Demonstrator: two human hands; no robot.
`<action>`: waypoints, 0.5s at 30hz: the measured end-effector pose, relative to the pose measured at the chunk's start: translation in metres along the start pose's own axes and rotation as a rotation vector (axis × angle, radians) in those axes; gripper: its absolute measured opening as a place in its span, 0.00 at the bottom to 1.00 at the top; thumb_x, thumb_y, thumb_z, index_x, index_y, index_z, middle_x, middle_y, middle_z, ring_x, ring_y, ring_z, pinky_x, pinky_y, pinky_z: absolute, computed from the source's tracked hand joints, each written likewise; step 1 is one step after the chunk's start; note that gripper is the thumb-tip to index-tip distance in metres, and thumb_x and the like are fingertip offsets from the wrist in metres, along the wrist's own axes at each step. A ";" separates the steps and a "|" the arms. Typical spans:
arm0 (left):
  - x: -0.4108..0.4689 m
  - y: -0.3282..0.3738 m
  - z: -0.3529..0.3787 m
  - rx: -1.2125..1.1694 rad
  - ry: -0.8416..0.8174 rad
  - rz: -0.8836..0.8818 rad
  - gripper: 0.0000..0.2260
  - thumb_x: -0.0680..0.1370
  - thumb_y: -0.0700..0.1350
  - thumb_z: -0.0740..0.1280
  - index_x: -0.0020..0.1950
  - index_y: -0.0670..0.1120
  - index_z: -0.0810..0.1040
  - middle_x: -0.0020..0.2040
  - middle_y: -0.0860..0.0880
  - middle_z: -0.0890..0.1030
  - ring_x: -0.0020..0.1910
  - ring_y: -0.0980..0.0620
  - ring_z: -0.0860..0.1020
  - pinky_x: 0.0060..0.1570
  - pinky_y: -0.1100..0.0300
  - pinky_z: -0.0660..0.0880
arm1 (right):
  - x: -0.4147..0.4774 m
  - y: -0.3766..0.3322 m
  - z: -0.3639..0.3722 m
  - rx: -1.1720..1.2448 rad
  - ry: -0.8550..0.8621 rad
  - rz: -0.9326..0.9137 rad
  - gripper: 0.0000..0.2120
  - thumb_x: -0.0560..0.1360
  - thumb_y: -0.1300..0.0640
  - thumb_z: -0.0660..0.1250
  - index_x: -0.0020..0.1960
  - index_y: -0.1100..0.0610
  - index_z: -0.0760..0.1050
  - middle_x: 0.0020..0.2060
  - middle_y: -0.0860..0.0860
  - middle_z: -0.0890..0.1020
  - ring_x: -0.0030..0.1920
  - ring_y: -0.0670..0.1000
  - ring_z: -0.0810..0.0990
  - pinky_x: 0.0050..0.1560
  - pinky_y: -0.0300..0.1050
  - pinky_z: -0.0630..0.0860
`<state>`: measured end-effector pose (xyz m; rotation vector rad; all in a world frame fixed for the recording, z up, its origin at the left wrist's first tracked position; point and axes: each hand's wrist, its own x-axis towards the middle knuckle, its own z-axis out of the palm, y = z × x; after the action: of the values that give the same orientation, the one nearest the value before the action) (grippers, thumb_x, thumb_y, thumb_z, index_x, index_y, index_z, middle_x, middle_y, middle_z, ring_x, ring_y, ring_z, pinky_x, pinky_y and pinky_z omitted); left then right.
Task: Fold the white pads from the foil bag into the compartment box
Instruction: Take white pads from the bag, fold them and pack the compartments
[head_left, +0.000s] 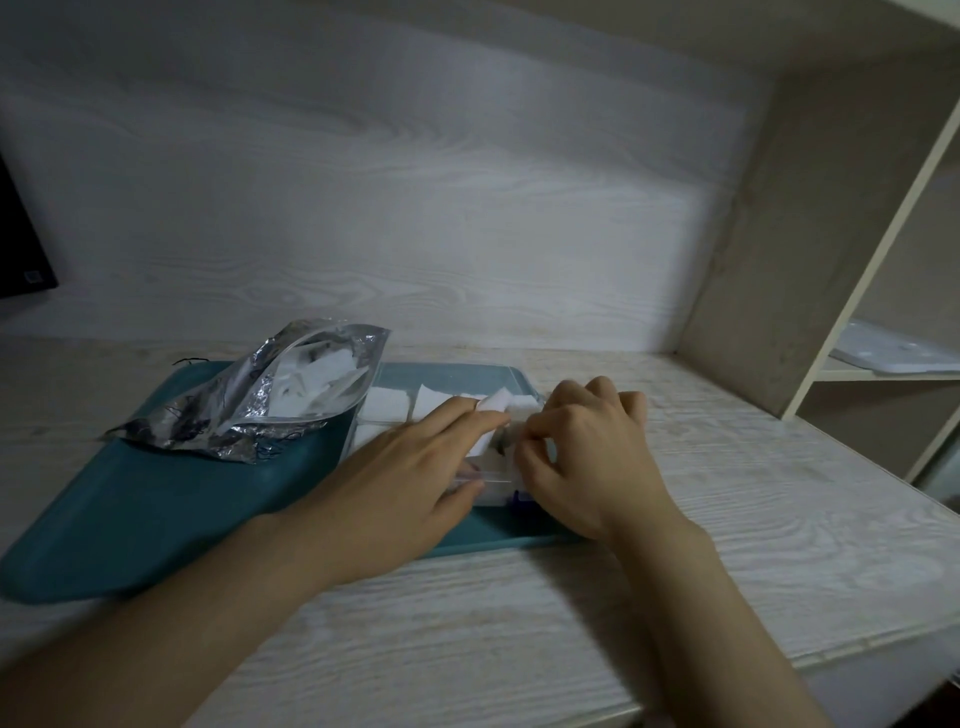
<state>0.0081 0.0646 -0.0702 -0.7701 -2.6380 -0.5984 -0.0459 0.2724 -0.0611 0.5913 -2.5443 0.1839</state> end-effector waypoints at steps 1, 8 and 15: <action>0.000 0.000 0.000 0.000 0.002 0.001 0.23 0.86 0.49 0.63 0.80 0.58 0.62 0.71 0.65 0.64 0.64 0.63 0.77 0.62 0.56 0.75 | 0.000 0.000 0.000 -0.002 0.004 0.000 0.22 0.75 0.43 0.53 0.44 0.46 0.85 0.41 0.45 0.73 0.48 0.51 0.68 0.50 0.52 0.63; -0.002 -0.002 -0.001 -0.027 0.030 0.000 0.23 0.85 0.50 0.65 0.79 0.57 0.65 0.70 0.65 0.67 0.61 0.61 0.77 0.61 0.56 0.76 | 0.002 -0.001 0.000 0.124 0.024 -0.056 0.16 0.73 0.49 0.55 0.33 0.52 0.76 0.29 0.46 0.75 0.38 0.49 0.70 0.47 0.52 0.66; 0.000 -0.005 -0.005 -0.129 0.320 -0.027 0.14 0.85 0.40 0.66 0.68 0.53 0.81 0.55 0.65 0.77 0.56 0.63 0.76 0.55 0.73 0.68 | 0.000 -0.008 0.000 0.338 0.132 -0.066 0.14 0.79 0.45 0.59 0.55 0.46 0.80 0.40 0.41 0.82 0.46 0.44 0.77 0.53 0.47 0.67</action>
<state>0.0062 0.0578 -0.0674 -0.6163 -2.3374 -0.8312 -0.0424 0.2651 -0.0605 0.7611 -2.3774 0.6170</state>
